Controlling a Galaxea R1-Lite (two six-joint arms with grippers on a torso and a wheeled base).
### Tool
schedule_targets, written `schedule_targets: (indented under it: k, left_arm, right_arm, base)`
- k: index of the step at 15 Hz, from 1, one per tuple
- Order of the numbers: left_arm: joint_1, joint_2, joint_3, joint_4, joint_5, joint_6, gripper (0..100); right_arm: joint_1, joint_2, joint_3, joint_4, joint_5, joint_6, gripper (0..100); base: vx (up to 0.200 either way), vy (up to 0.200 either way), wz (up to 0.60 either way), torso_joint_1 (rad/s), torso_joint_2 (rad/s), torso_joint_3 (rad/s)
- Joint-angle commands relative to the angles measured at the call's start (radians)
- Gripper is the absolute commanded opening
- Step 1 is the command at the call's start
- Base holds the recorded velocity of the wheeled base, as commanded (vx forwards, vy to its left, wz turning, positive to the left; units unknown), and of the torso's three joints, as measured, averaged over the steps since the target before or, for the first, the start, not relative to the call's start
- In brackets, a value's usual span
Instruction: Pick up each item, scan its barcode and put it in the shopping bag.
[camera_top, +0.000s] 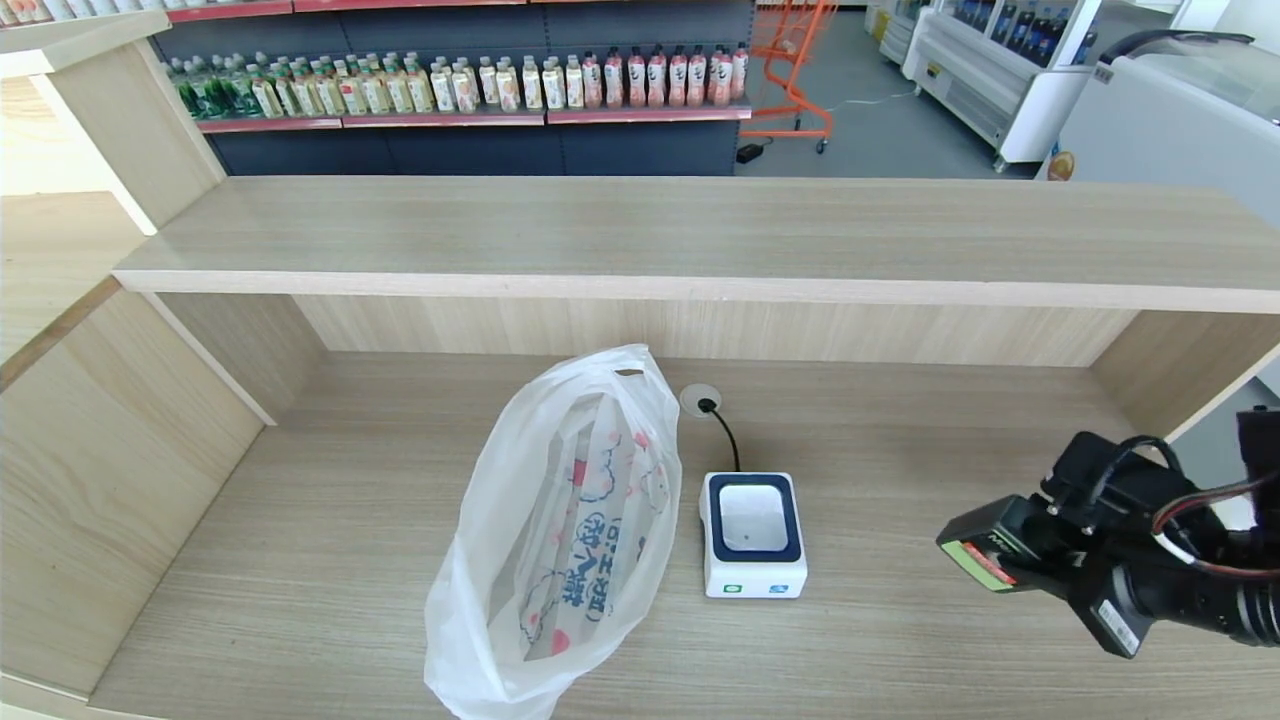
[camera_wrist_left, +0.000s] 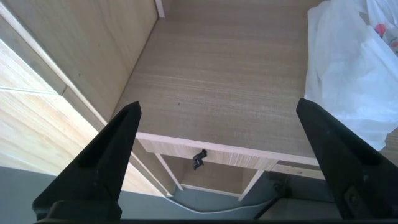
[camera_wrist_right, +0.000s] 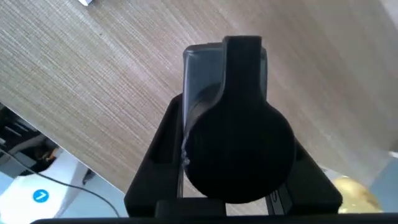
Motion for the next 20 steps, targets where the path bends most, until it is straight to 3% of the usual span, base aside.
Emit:
schedule_targets:
  k: [1, 4, 5, 9, 11, 13, 15, 20]
  left_arm:
    - [0.0, 0.0, 0.0, 0.0, 0.001, 0.0, 100]
    - [0.0, 0.0, 0.0, 0.0, 0.001, 0.0, 100]
    - [0.0, 0.0, 0.0, 0.0, 0.001, 0.0, 100]
    - [0.0, 0.0, 0.0, 0.0, 0.001, 0.0, 100]
    - [0.0, 0.0, 0.0, 0.0, 0.001, 0.0, 100]
    - [0.0, 0.0, 0.0, 0.0, 0.001, 0.0, 100]
    - [0.0, 0.0, 0.0, 0.0, 0.001, 0.0, 100]
    - [0.0, 0.0, 0.0, 0.0, 0.001, 0.0, 100]
  right_arm:
    - [-0.051, -0.195, 0.028, -0.017, -0.002, -0.203, 0]
    - [-0.099, -0.192, 0.059, -0.208, 0.02, -0.456, 0]
    - [-0.099, -0.197, 0.059, -0.27, 0.069, -0.548, 0]
    - [-0.1, -0.169, 0.06, -0.324, 0.624, -1.234, 0]
    - [-0.044, -0.119, 0.06, -0.322, 0.755, -1.45, 0]
    - [0.082, -0.051, 0.062, -0.317, 0.833, -1.642, 0]
    - [0.157, 0.022, 0.063, -0.311, 0.894, -1.786, 0]
    - [0.334, 0.108, 0.057, -0.324, 0.919, -1.898, 0]
  base:
    - [0.0, 0.0, 0.0, 0.0, 0.0, 0.0]
    - [0.0, 0.0, 0.0, 0.0, 0.0, 0.0]
    - [0.0, 0.0, 0.0, 0.0, 0.0, 0.0]
    - [0.0, 0.0, 0.0, 0.0, 0.0, 0.0]
    - [0.0, 0.0, 0.0, 0.0, 0.0, 0.0]
    - [0.0, 0.0, 0.0, 0.0, 0.0, 0.0]
    - [0.0, 0.0, 0.0, 0.0, 0.0, 0.0]
    - [0.0, 0.0, 0.0, 0.0, 0.0, 0.0]
